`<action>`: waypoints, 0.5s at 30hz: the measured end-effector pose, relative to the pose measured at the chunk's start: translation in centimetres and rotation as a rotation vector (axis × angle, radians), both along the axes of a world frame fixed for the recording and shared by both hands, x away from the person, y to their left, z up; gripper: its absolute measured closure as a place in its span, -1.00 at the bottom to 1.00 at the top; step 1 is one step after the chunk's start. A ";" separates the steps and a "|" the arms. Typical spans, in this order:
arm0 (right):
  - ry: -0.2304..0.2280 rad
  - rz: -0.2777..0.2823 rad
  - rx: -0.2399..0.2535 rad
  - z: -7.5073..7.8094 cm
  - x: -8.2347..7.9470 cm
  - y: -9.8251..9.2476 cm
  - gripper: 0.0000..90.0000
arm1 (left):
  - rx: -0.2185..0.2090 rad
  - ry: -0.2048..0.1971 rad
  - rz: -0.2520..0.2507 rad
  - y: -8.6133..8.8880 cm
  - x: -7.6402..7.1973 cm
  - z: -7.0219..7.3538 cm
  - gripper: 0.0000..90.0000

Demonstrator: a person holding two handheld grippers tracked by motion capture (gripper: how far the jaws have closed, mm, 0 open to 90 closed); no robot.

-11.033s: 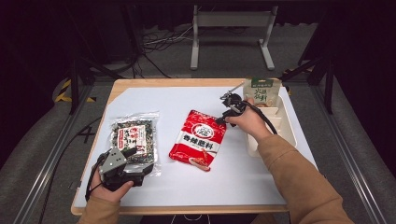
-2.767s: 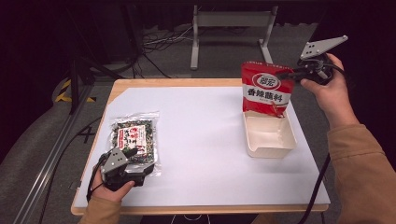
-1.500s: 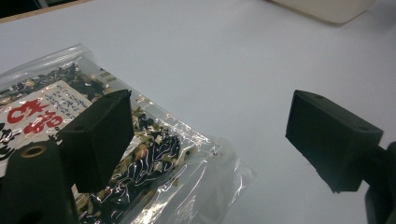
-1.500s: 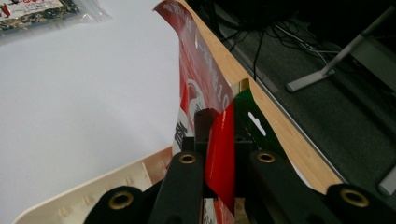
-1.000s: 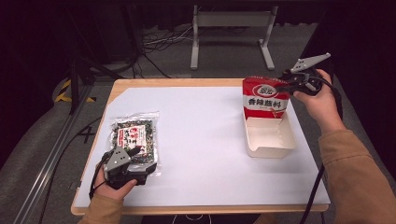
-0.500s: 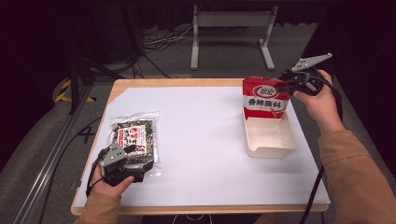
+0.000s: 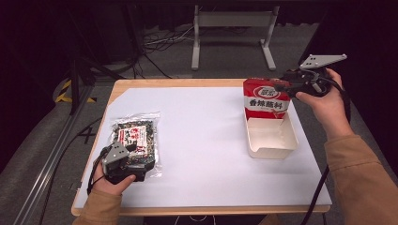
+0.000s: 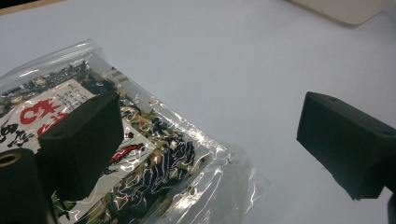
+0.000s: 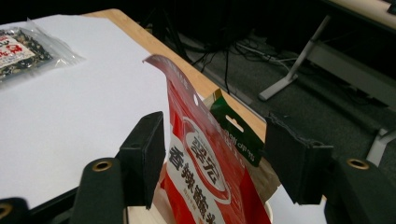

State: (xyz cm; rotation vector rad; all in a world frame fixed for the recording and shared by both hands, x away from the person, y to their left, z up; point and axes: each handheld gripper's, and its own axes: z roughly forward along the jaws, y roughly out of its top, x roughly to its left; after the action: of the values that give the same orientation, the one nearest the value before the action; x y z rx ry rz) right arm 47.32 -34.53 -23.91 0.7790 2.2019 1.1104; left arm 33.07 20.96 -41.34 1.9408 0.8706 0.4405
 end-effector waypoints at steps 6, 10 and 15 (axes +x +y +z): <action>-0.015 0.028 0.049 0.7 -1.9 0.8 -0.21 | 0.001 0.000 -0.002 -0.1 0.0 0.0 -0.83; -0.011 0.037 0.086 1.1 -3.0 1.3 -0.25 | 0.003 0.002 -0.003 0.1 0.1 0.1 -0.83; -0.012 0.061 0.143 1.4 -4.4 1.7 -0.35 | 0.005 -0.002 -0.004 0.1 0.0 0.1 -0.83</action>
State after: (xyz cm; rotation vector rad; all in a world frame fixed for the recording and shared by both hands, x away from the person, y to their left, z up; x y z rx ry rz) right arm 42.92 -32.82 -22.47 0.7668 2.1673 1.3113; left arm 33.03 21.07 -41.23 1.9466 0.8648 0.4423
